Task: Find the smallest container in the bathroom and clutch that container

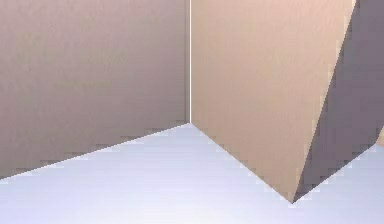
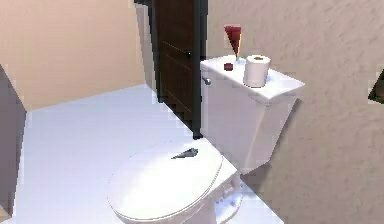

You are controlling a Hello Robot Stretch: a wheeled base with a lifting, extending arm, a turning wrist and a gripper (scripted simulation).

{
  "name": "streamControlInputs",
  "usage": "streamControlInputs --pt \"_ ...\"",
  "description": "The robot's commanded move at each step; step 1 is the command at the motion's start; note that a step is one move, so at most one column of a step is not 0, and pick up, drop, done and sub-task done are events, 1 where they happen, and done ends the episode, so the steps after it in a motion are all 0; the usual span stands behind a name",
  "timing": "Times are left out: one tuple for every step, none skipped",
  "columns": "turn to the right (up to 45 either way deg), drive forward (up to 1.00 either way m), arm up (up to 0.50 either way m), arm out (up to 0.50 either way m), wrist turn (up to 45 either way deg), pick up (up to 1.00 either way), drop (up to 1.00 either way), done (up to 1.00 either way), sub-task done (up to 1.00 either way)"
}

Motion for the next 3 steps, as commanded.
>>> streamControlInputs --pt "-6.0 0.00 0.00 0.00 0.0 0.00 0.00 0.00 0.00" --pt "45.0 0.00 0.00 0.00 0.0 0.00 0.00 0.00 0.00" --pt "0.0 0.50 0.00 0.00 0.0 0.00 0.00 0.00 0.00"
